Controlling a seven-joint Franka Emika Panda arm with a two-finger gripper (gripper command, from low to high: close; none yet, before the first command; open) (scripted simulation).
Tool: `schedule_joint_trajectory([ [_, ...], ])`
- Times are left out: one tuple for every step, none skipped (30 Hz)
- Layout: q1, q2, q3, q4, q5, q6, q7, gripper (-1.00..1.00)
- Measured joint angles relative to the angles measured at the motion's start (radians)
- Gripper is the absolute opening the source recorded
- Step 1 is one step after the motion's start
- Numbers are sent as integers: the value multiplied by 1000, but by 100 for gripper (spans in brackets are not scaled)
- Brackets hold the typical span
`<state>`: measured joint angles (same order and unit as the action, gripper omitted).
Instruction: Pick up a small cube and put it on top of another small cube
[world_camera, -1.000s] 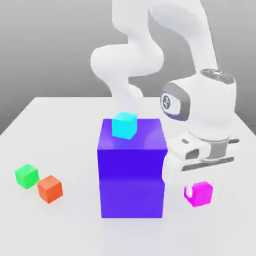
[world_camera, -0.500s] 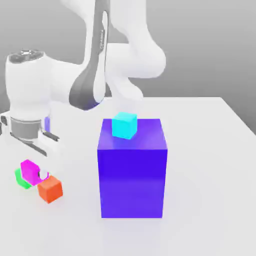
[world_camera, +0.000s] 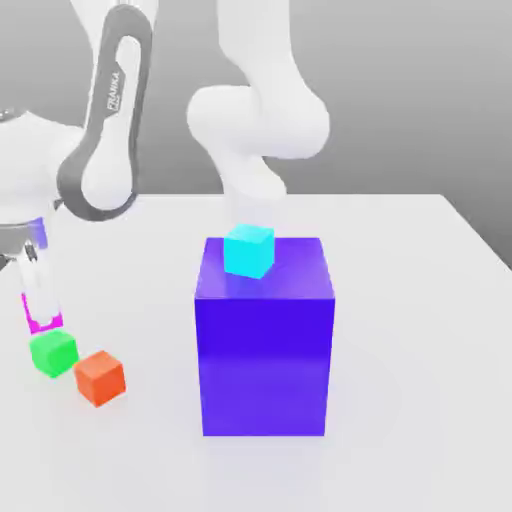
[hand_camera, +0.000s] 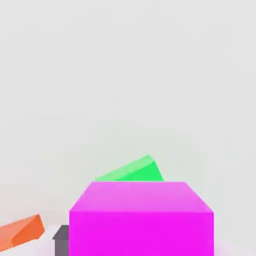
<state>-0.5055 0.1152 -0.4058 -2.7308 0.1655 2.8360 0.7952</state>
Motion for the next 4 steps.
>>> schedule_joint_trajectory([
  [-12,23,18,0,30,20,-21,-100],
  [-20,38,30,1,48,32,-35,100],
  [-20,38,30,1,48,32,-35,100],
  [-20,38,30,1,48,32,-35,100],
])
